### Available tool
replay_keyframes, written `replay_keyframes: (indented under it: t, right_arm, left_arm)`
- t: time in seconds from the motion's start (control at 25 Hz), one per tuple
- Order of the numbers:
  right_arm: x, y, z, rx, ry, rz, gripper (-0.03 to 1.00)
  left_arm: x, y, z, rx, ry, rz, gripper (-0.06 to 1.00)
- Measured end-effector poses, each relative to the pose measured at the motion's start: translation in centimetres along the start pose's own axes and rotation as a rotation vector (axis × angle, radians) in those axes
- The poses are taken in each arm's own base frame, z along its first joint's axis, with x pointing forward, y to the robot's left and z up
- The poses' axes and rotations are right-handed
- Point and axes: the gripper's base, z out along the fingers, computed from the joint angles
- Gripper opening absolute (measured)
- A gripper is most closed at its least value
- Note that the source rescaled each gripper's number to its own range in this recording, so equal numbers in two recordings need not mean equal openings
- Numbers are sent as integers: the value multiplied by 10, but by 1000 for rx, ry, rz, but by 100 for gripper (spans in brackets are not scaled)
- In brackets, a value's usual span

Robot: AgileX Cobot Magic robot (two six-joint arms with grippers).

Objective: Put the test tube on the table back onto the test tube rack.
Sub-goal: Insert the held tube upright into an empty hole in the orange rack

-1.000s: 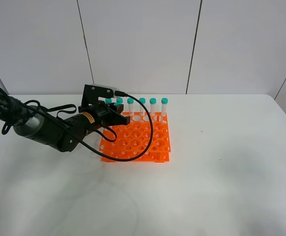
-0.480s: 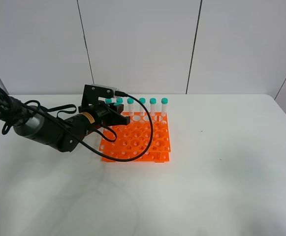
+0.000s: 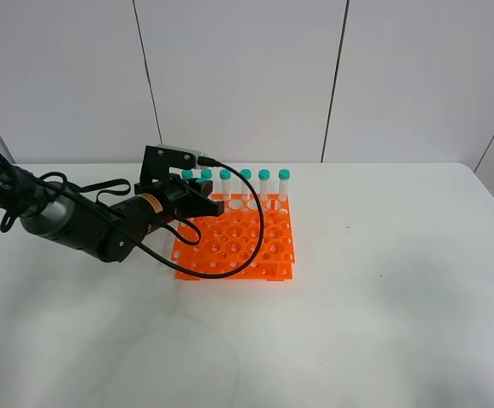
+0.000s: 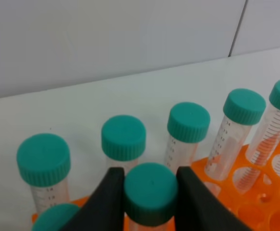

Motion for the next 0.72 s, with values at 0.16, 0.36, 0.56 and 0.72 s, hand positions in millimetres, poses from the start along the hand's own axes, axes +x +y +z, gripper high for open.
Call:
replay_keyframes:
  t: [0.16,0.36,0.56,0.72]
  right_arm:
    - [0,0,0,0,0,0,100]
    - [0,0,0,0,0,0,100]
    - [0,0,0,0,0,0,100]
    - [0,0,0,0,0,0,100]
  left_arm:
    - [0,0,0,1,1,-1,0]
    - [0,0,0,3,1,-5,0]
    - [1,-5,0,19,2,4,0]
    - [1,-6,0,23,3,5,0]
